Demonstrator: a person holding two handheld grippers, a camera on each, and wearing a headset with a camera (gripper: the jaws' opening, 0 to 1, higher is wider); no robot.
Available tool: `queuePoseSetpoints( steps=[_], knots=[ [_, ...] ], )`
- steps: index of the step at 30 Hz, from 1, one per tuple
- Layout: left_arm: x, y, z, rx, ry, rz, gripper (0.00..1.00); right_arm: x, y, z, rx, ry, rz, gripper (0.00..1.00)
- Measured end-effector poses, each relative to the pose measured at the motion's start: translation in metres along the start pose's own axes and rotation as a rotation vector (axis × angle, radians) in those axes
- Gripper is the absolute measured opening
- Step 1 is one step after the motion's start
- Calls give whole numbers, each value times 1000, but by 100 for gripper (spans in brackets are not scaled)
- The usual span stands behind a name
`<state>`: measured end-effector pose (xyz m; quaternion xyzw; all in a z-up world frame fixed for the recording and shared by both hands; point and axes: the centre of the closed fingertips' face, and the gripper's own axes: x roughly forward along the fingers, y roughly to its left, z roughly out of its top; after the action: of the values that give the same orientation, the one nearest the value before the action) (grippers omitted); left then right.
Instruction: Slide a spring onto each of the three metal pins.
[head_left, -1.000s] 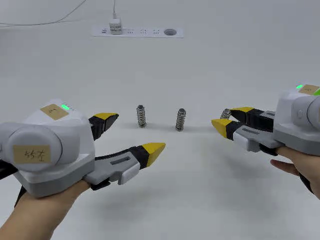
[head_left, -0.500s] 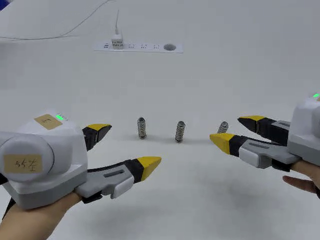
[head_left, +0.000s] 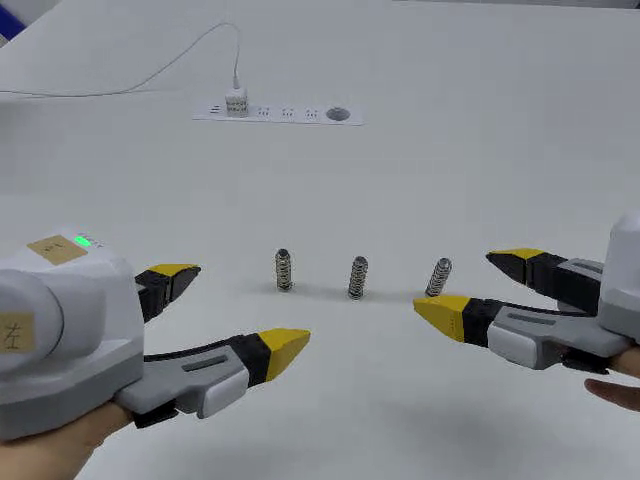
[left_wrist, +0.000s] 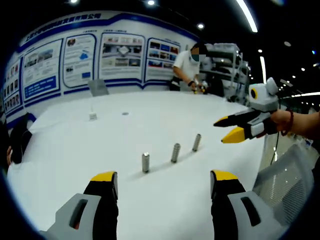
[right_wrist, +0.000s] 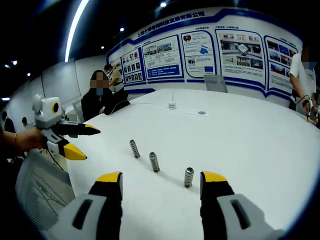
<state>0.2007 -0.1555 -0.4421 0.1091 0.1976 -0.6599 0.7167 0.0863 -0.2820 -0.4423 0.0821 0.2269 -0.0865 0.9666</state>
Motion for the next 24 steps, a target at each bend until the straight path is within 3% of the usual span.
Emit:
queuePoseSetpoints(
  steps=[13,24],
  knots=[
    [-13,-1,0,25,-5,19,84,-15,14,-3,35,-16,6,73],
    [-20,-2,-5,23,15,31,85,-23,19,-5,49,-21,-2,78]
  ],
)
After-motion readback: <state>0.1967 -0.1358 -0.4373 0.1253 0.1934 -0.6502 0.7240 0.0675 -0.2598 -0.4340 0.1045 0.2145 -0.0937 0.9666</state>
